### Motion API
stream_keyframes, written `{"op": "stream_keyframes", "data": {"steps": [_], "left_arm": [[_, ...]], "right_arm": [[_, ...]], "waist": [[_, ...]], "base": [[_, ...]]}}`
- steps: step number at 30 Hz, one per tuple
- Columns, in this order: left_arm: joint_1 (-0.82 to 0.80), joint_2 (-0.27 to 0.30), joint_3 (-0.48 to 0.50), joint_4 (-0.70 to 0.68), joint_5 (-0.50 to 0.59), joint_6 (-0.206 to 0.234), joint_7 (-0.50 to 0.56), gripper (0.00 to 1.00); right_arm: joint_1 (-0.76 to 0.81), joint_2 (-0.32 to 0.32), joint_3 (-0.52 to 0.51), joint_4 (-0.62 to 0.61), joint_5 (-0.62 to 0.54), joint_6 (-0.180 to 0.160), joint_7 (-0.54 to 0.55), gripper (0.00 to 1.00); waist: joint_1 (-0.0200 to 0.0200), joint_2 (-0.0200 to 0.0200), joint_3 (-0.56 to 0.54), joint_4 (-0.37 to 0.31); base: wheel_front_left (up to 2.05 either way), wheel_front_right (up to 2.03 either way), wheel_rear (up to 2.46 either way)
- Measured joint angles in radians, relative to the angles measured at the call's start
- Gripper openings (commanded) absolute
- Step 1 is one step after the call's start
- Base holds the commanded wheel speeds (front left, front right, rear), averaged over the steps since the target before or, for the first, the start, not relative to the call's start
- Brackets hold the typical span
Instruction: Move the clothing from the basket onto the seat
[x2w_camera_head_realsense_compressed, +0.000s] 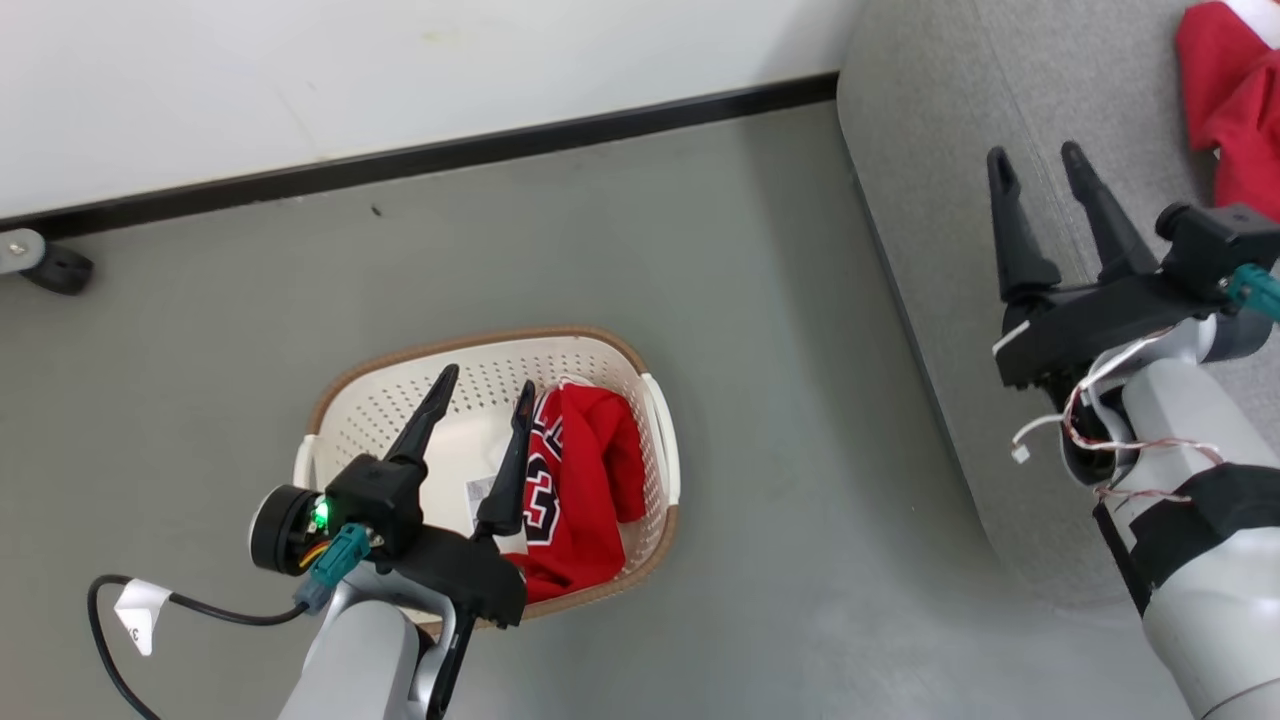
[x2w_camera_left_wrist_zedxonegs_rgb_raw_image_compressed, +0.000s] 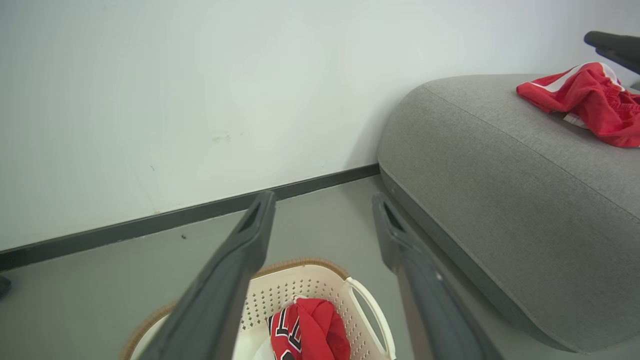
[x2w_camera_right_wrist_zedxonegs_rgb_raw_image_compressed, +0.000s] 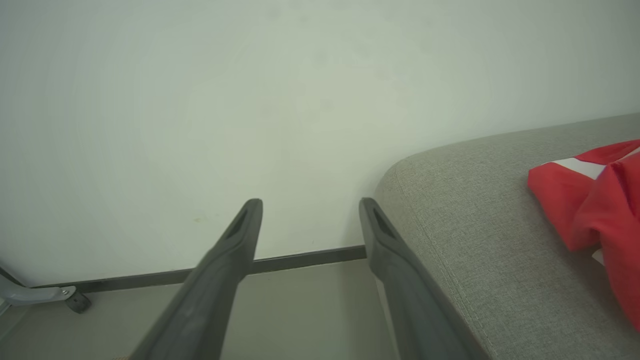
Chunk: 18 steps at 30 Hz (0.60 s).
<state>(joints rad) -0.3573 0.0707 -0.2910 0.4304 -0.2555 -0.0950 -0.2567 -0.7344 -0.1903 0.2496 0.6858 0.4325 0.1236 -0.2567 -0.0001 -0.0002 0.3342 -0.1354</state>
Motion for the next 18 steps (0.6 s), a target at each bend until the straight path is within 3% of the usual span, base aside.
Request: {"op": "stream_keyframes", "data": {"steps": [18], "left_arm": [[0.112, -0.007, 0.098, 0.072, -0.001, 0.062, 0.0, 1.0]], "right_arm": [[0.178, 0.025, 0.066, -0.009, 0.006, 0.0, 0.0, 1.0]], "waist": [[0.0, 0.0001, -0.176, 0.093]], "base": [[0.0, 0.0, 0.0]]}}
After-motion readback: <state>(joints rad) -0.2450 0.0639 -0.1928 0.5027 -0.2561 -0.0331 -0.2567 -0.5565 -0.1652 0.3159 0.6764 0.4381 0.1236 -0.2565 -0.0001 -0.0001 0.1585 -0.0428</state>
